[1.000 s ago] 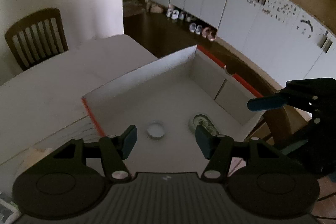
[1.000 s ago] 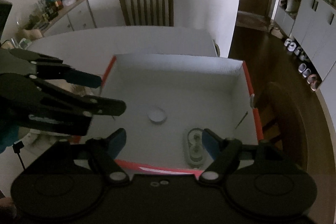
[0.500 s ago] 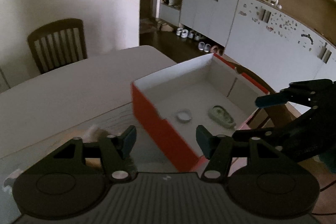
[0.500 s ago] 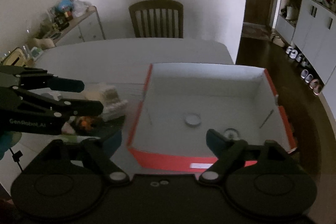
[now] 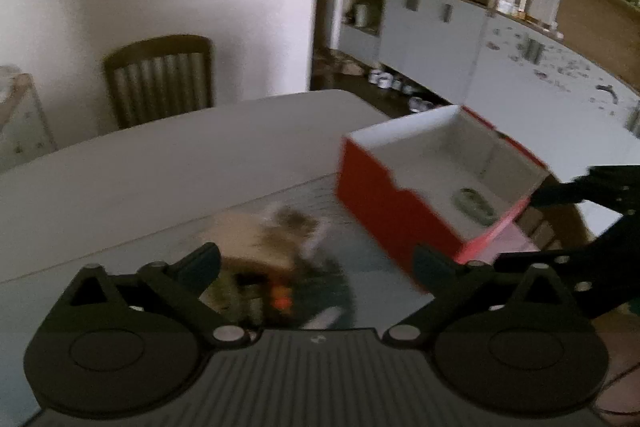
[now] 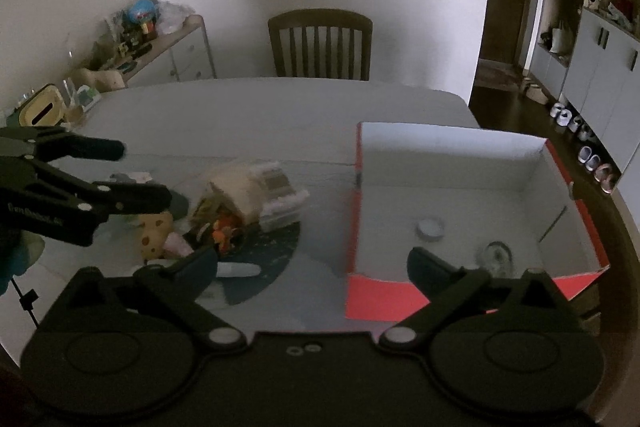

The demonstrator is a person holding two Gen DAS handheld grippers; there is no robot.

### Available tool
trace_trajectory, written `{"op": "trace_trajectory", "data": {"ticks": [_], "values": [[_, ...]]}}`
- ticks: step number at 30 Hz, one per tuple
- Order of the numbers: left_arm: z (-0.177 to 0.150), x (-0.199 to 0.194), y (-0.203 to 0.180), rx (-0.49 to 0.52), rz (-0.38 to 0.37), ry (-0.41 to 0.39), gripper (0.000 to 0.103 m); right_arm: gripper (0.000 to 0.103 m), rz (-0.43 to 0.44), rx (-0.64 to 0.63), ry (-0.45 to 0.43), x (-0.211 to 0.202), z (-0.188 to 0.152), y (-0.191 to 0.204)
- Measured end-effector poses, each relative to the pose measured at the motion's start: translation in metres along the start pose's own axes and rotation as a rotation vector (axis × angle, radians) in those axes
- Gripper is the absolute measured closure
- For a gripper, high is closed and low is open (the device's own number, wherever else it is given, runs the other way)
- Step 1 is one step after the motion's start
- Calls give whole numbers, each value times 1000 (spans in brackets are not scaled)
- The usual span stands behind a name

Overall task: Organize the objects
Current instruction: 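Withdraw both tools from the box back toward the table pile, then grasp the white-green snack packet with the left tool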

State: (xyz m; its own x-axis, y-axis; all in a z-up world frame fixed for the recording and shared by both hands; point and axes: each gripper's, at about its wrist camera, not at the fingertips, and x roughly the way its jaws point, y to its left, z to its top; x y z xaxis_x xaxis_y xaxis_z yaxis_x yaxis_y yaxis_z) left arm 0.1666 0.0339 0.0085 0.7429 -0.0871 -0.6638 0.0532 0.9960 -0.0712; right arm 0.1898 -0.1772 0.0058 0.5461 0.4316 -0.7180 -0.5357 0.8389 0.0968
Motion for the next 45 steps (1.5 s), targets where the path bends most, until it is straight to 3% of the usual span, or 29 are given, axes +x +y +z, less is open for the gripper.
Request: {"op": "trace_trajectory", "data": {"ticks": [8,16,28,32,37,42,45], "values": [[-27,-9,64,-83,113,-14,0,1,-30,37,11,22,-4,33],[-43,-3,122,-164,199,22,0,1,-50,76,60,52,-5,55],[-58,43,175,-181,350,131,0,1,-108,59,143,105,-6,89],[-56,64,184,-231,331,174,0,1,-127,49,163,118,-6,96],[-56,89,193,-318,365,240,0,2,-151,113,198,139,-5,95],[-61,103,195,-360,361,289,0,3,-193,197,251,164,-9,90],[-67,110,198,-376,362,315,0,3,-205,186,265,173,-11,92]]}}
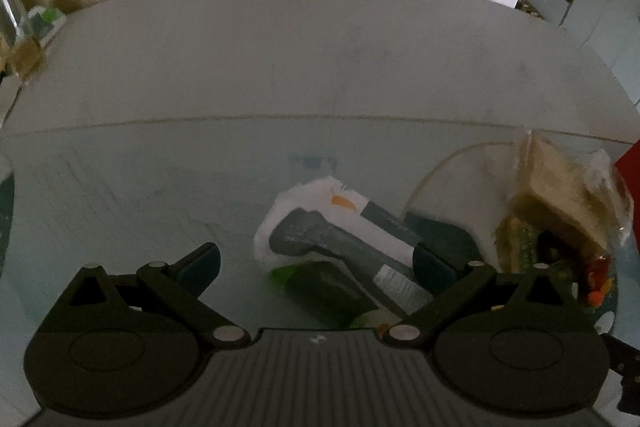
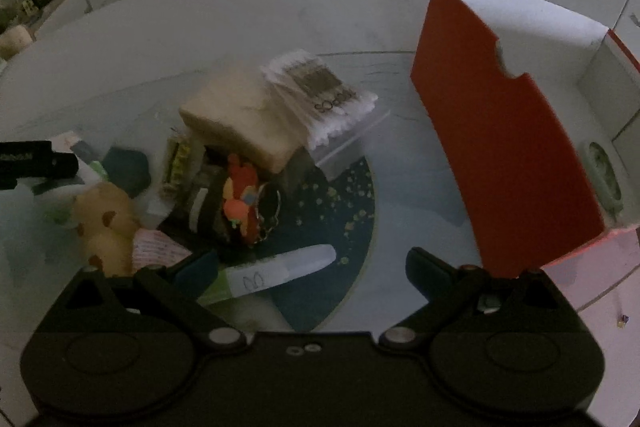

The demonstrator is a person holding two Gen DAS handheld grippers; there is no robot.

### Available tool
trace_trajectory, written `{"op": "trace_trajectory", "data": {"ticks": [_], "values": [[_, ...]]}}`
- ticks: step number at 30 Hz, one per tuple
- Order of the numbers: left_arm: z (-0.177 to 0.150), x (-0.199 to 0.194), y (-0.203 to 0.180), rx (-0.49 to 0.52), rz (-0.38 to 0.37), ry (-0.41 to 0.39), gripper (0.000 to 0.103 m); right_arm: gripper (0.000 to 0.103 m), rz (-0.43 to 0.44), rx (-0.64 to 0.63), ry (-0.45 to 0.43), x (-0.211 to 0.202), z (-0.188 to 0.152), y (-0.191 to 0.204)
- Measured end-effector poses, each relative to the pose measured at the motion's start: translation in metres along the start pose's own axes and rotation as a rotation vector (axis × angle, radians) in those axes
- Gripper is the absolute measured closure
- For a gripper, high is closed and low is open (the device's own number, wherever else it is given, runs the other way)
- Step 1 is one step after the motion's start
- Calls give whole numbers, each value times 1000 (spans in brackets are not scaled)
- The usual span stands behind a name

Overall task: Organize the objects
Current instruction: 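Grasp the white-green snack packet with the left tool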

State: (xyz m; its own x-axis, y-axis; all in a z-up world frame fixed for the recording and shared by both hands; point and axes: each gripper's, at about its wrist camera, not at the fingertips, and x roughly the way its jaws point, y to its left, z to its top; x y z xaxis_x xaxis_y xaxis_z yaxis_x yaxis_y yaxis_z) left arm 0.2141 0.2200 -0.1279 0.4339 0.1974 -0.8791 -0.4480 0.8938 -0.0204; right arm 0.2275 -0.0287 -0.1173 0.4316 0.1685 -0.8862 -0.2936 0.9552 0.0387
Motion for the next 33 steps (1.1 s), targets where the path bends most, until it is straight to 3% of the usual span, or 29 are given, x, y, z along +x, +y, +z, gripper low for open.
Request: {"op": "trace_trajectory", "data": {"ticks": [11,19,23,26,29,33], "values": [[-18,16,4,34,-3,61,0,8,3,-33,63,11,-13,0],[-37,7,5,109,-26,29,1,10,35,-107,73,-5,-39,-15],[-39,3,9,122,-24,22,1,11,54,-201,16,-27,-40,-16],[-37,-3,10,124,-33,8,1,11,115,-297,-17,-48,-37,-11],[-38,-3,14,128,-31,10,1,10,179,-408,4,-56,-39,-1],[-34,-1,11,127,-20,18,1,16,184,-460,42,-41,-48,16]]}}
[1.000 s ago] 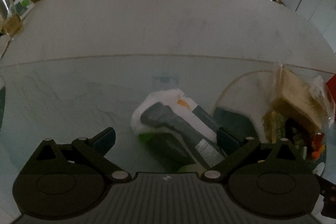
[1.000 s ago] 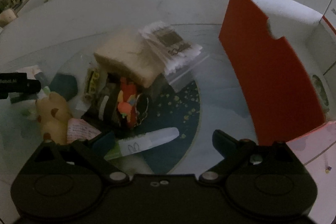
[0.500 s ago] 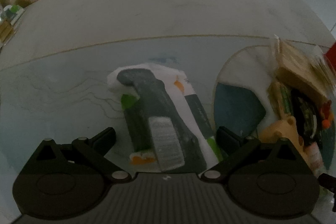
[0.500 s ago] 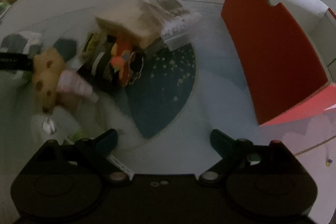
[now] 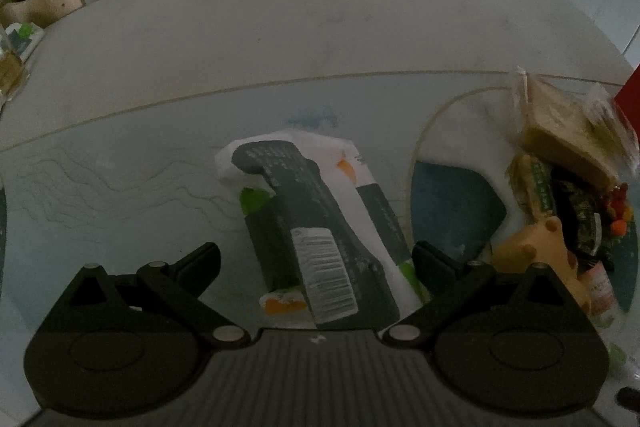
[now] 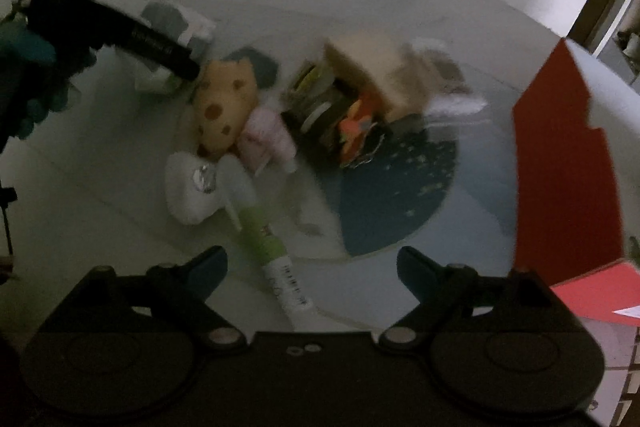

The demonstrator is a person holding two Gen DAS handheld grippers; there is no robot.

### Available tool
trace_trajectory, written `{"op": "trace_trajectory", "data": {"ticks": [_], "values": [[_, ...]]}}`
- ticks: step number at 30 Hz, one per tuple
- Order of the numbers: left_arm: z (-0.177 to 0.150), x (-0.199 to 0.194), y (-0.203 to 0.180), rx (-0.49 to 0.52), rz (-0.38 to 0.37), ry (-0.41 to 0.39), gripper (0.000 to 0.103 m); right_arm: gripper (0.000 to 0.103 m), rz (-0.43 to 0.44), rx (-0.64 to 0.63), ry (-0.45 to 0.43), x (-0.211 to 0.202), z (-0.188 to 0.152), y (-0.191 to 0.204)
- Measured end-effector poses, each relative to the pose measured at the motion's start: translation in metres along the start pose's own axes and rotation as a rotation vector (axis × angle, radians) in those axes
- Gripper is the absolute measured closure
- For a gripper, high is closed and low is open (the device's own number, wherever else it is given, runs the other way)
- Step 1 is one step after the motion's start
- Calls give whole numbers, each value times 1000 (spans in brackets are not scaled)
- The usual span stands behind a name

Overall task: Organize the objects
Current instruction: 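Grasp the white-green snack packet with the left tool, then grasp the green-white glue stick with the right tool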

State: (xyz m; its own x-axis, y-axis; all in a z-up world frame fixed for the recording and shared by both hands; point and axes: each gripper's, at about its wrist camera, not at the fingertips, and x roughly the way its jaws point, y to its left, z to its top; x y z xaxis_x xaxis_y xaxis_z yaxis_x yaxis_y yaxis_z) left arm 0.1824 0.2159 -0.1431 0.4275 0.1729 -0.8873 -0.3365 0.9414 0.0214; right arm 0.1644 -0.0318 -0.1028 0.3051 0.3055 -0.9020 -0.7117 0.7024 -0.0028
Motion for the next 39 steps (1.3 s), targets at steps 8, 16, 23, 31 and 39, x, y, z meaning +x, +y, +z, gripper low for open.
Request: {"op": "trace_trajectory", "data": {"ticks": [8,16,23,31,39], "values": [[5,7,0,3,-21,-8,19,29,24,12,32,20,2,8],[6,5,2,6,-51,-31,44,44,20,-30,9,22,2,20],[2,-6,3,-1,-50,-49,53,69,46,-44,1,17,-1,22],[-7,-16,4,-32,-62,-47,58,86,52,8,-18,2,-6,11],[-20,-47,-3,-46,-91,-74,58,90,62,116,-44,-11,-10,-16]]}}
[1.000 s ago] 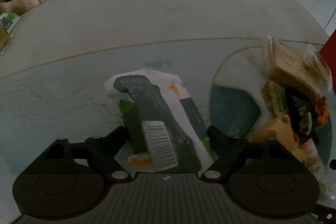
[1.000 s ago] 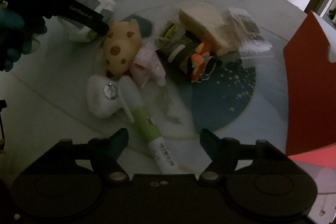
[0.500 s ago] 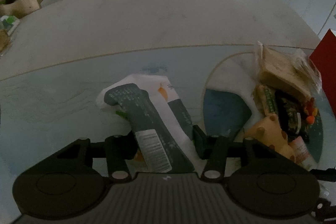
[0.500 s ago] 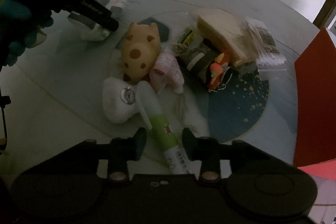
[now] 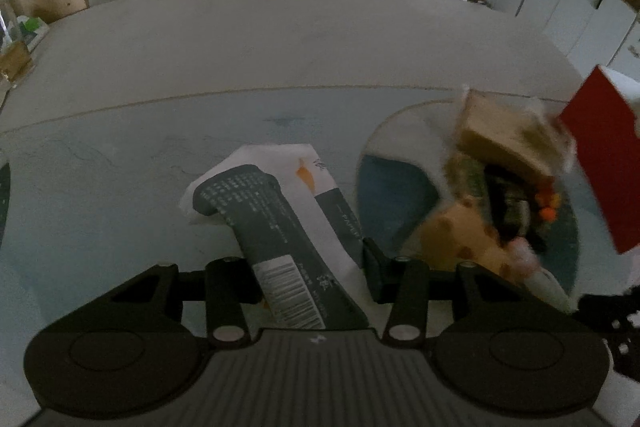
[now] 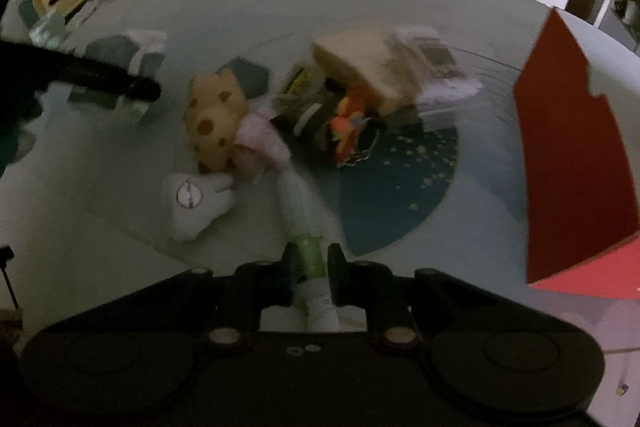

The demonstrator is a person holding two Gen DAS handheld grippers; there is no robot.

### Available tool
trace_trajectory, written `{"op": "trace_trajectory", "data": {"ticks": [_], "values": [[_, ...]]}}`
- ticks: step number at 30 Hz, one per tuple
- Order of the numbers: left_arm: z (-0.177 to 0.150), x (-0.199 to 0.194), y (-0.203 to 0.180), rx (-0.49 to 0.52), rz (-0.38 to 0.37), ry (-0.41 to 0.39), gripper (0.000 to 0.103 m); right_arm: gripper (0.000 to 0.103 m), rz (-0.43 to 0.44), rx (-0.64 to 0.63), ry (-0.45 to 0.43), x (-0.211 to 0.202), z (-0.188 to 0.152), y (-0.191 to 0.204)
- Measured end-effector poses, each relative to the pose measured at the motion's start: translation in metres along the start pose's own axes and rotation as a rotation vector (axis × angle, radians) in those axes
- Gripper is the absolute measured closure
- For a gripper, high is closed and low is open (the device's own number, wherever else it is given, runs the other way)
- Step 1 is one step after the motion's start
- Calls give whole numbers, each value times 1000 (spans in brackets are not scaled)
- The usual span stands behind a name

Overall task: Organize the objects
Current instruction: 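Grasp the green-white glue stick with the right tool, then carry the snack packet and glue stick with both tools into the red box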

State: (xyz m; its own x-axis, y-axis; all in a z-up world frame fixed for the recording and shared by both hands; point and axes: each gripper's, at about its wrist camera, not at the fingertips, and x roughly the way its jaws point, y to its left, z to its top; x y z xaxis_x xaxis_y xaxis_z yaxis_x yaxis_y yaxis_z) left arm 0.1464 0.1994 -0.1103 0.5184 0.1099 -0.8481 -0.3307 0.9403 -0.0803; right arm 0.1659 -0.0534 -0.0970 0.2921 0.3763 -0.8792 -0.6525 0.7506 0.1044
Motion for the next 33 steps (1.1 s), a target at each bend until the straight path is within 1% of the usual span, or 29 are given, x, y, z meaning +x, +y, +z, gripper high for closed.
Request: {"op": "trace_trajectory", "data": {"ticks": [3,8,10,12,14,17,19,20,21,22,23,24,25,27,29,31,33], "values": [[-3,-16,-4,1,-9,-20,58,90,21,-15,-16,-4,-2,-4],[-9,-33,-6,-23,-10,-31,58,88,-10,-78,-3,4,-8,-4],[-12,-37,-7,-26,-12,-32,58,86,-6,-89,5,6,-7,-6],[-16,-40,-10,-24,-9,-31,58,78,27,-76,19,9,-5,-10],[-18,-41,-12,-23,-11,-31,58,76,44,-69,30,13,-2,-11],[-23,-43,-15,-25,-15,-32,58,73,32,-92,44,19,2,-4],[-25,-44,-15,-23,-17,-31,58,63,32,-105,55,23,4,0],[-26,-44,-15,-23,-18,-32,58,47,29,-109,56,24,5,1],[-27,-45,-14,-23,-19,-34,58,28,22,-114,54,25,5,3],[-28,-46,-14,-25,-20,-35,58,24,18,-113,48,26,6,4],[-28,-46,-13,-28,-22,-37,58,25,17,-112,41,26,6,5],[-29,-47,-11,-32,-24,-39,58,29,15,-114,48,27,7,6],[-29,-47,-10,-34,-24,-40,58,30,8,-120,58,29,7,8],[-30,-48,-8,-38,-25,-41,58,48,-9,-138,64,30,6,10],[-30,-48,-6,-38,-28,-43,58,52,-34,-154,55,30,5,12],[-30,-48,-5,-35,-31,-44,58,55,-28,-156,54,30,4,12],[-30,-49,-4,-25,-32,-44,58,61,-34,-161,54,29,4,13]]}}
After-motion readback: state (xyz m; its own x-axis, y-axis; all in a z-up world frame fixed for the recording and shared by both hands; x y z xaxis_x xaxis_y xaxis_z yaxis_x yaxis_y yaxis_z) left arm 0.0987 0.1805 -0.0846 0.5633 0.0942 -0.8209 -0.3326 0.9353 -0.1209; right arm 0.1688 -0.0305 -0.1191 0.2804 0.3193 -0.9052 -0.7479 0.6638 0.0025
